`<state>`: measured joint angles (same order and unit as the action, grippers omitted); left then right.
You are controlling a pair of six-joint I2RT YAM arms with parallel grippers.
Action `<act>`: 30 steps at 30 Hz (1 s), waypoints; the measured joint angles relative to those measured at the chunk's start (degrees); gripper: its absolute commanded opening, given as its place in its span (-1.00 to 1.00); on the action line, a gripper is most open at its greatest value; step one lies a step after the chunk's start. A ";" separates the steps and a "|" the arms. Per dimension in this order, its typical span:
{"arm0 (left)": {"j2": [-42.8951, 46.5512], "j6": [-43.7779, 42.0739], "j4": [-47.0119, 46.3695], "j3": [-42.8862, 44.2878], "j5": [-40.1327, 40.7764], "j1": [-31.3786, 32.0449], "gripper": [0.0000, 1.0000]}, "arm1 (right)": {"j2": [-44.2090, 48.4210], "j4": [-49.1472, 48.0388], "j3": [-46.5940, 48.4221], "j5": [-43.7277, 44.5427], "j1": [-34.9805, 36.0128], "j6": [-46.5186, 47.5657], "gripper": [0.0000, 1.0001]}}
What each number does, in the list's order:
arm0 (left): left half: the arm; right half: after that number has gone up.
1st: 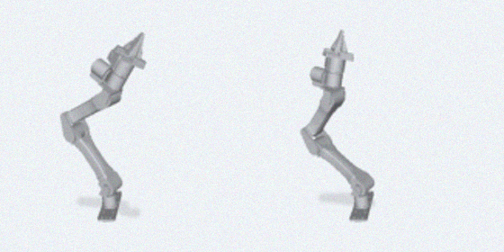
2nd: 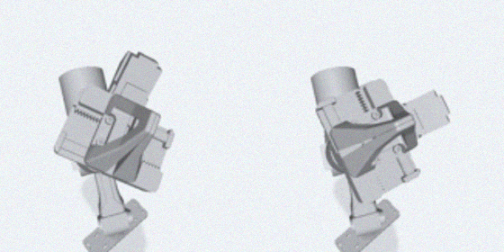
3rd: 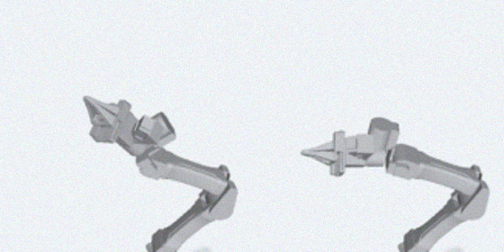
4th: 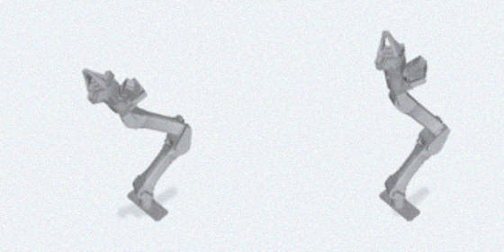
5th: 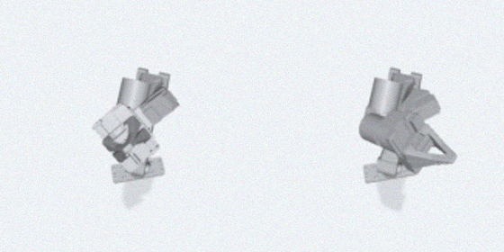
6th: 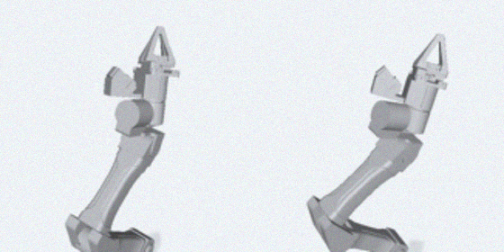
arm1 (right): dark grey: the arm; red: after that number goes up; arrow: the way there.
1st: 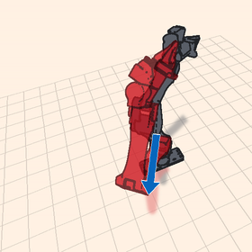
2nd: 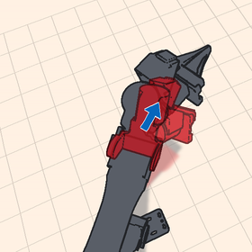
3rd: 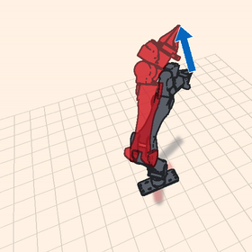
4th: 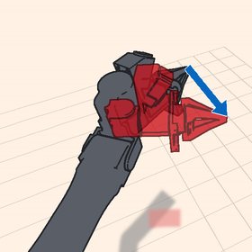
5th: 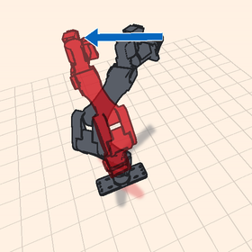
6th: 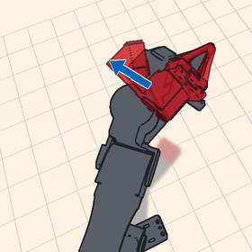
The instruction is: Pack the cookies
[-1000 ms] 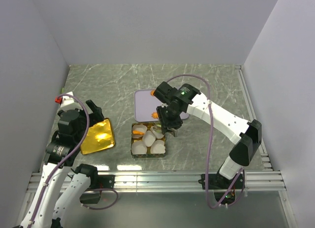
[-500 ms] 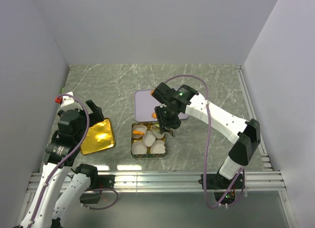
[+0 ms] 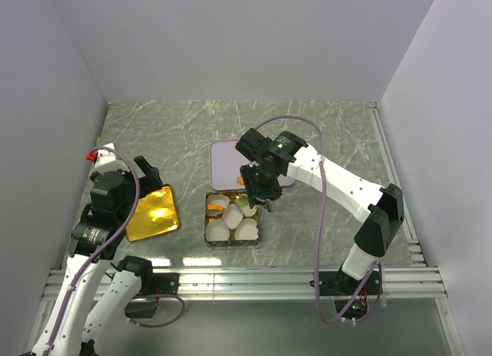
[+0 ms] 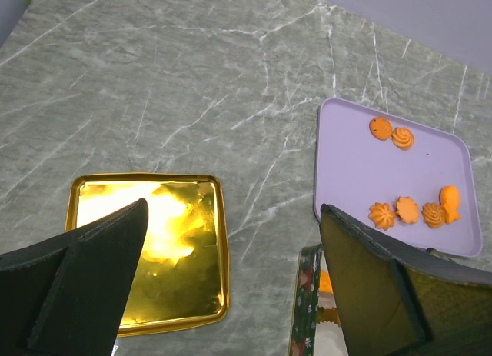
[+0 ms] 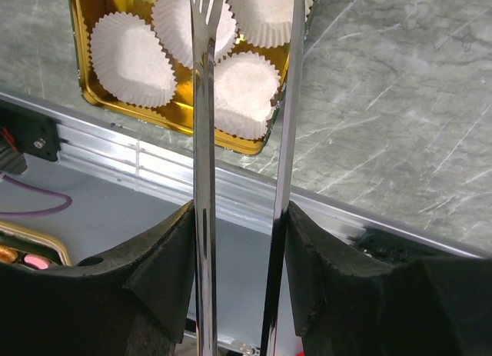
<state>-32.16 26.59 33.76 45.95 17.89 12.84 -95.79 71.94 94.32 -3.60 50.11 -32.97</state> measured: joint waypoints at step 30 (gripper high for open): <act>-0.33 0.02 0.00 0.00 0.00 0.00 0.99 | -13.57 5.29 22.05 3.15 -8.13 3.10 0.06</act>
<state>-32.49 26.61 33.76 45.95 17.89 12.84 -109.36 77.23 116.38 -0.45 41.98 -29.87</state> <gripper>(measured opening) 0.995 0.532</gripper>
